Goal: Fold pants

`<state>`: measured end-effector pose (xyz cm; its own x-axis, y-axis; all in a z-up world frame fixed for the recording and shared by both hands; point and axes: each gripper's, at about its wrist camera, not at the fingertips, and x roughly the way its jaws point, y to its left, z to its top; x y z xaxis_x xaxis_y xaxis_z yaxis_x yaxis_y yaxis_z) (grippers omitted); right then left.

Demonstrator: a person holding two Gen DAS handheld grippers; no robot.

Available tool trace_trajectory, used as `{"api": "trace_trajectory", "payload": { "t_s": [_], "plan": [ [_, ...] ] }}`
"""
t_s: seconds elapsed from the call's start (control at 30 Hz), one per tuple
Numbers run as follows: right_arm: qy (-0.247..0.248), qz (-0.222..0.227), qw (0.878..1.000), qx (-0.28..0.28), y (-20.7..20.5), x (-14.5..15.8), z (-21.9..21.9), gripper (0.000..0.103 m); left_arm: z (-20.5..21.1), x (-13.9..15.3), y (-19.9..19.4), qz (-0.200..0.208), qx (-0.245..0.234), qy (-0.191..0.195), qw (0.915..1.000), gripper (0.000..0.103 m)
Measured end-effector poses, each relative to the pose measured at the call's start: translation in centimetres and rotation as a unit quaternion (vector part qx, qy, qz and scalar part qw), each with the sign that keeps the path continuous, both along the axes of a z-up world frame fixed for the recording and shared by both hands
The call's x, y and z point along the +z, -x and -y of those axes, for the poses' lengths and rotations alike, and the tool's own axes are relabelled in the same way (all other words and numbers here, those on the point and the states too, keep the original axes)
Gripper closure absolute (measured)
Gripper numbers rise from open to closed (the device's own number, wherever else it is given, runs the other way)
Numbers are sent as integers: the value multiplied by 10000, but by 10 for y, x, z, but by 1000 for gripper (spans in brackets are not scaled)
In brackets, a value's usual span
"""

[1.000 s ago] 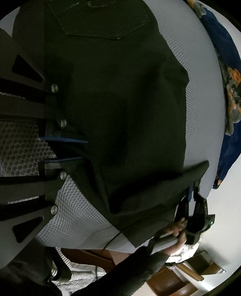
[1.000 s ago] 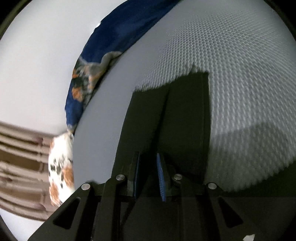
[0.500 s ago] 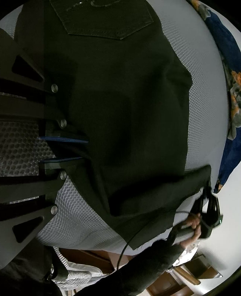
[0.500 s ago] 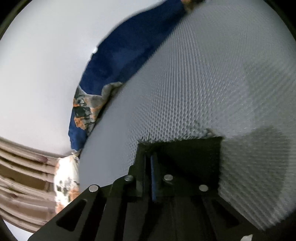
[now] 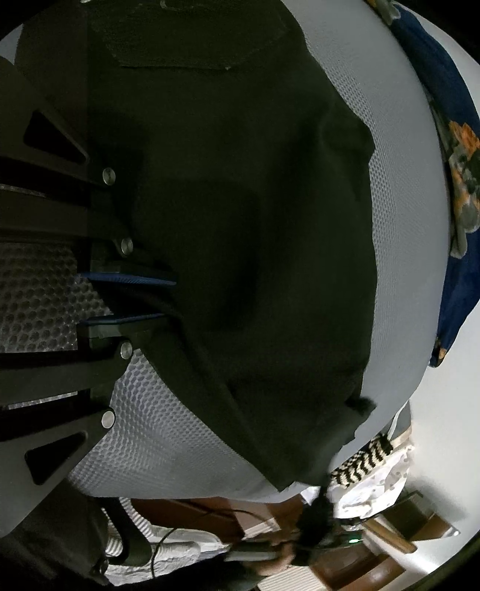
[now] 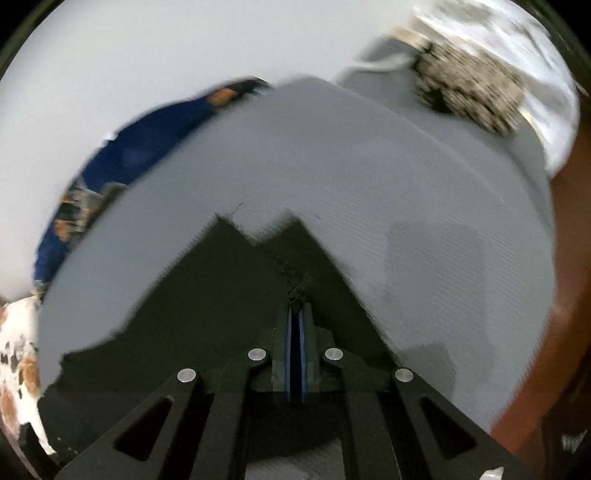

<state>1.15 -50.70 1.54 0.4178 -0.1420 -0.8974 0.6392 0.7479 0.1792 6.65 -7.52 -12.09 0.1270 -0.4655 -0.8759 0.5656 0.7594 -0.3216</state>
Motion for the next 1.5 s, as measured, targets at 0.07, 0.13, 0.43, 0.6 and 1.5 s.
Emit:
{"api": "trace_trajectory", "payload": {
  "t_s": [0.07, 0.13, 0.43, 0.6, 1.5],
  "plan": [
    [-24, -123, 9998, -168, 17, -10, 1, 100, 1, 0, 1, 24, -65, -12, 10000, 88],
    [-25, -188, 9995, -245, 30, -14, 2, 101, 3, 1, 1, 49, -107, -36, 9999, 88],
    [6, -325, 9987, -391, 38, -23, -1, 102, 6, 4, 5, 107, -216, -159, 9996, 86],
    [-97, -384, 9989, -243, 36, -21, 0, 91, 0, 8, 2, -17, -242, -88, 9997, 75],
    [-1516, 104, 9770, 1494, -132, -33, 81, 77, -52, 40, -52, 165, 2200, 395, 9746, 54]
  ]
}}
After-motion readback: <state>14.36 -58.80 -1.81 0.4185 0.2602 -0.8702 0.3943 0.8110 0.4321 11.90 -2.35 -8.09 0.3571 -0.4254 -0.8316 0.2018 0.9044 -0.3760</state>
